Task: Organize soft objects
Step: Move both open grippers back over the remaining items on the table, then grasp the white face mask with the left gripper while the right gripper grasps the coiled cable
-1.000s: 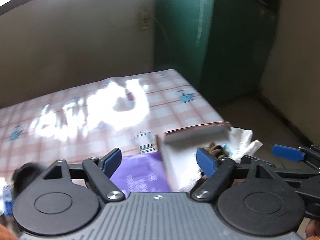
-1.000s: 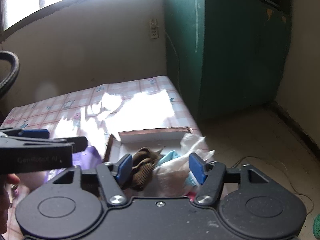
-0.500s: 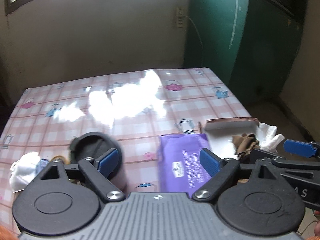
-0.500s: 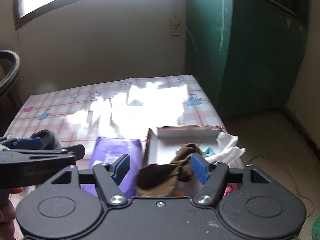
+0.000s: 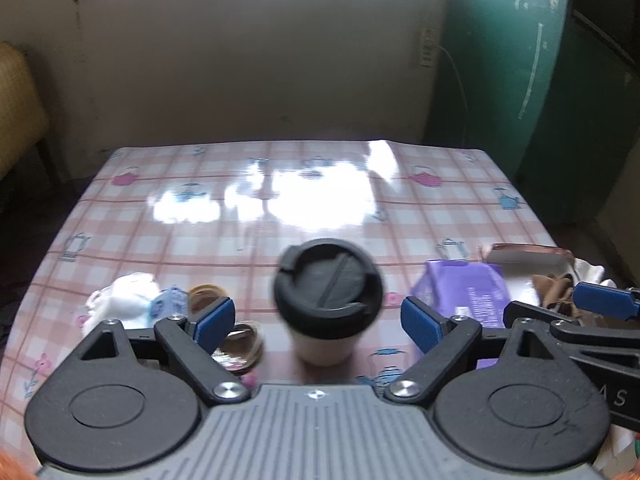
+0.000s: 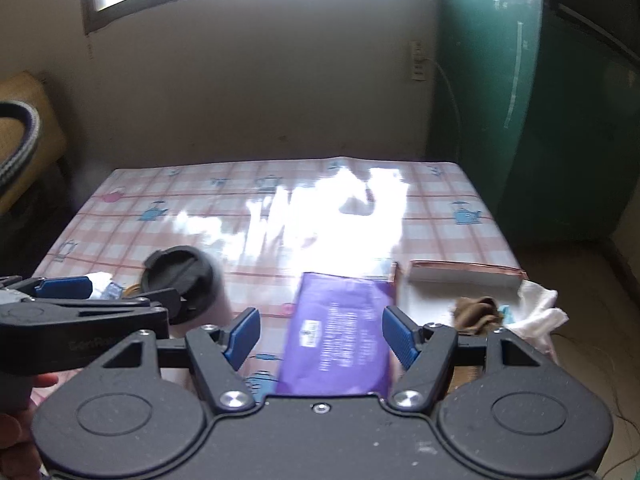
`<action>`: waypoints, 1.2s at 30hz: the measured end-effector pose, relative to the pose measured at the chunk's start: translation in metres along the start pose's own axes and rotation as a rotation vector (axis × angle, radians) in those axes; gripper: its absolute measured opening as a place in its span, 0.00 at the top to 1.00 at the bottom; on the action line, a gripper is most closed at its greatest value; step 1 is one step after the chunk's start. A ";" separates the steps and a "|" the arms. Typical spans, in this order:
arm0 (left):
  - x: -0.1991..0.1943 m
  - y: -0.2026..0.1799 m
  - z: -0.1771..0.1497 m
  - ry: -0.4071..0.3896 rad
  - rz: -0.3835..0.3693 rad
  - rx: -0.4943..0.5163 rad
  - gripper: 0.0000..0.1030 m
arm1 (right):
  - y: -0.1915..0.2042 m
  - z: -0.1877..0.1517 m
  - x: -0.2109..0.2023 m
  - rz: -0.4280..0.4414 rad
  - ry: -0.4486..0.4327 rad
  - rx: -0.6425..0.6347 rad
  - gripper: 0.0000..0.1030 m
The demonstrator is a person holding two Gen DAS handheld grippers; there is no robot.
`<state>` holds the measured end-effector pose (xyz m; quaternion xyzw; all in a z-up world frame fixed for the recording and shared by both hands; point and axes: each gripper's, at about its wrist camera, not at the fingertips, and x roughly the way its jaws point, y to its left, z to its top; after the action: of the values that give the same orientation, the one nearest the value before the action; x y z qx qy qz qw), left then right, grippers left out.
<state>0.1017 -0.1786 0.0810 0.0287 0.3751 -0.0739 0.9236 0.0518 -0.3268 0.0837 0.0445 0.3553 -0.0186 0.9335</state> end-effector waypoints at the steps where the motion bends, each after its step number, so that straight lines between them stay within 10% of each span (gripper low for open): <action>1: 0.000 0.006 -0.001 0.001 0.004 -0.008 0.10 | 0.006 0.000 0.000 0.008 0.001 -0.007 0.23; 20: -0.005 0.140 -0.036 0.012 0.071 -0.171 0.08 | 0.124 -0.014 0.030 0.216 0.023 -0.109 0.23; 36: 0.081 0.216 -0.045 0.109 0.182 -0.215 0.08 | 0.150 -0.051 0.055 0.290 0.089 -0.146 0.23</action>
<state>0.1627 0.0304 -0.0082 -0.0327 0.4263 0.0525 0.9025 0.0690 -0.1729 0.0198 0.0283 0.3864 0.1444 0.9105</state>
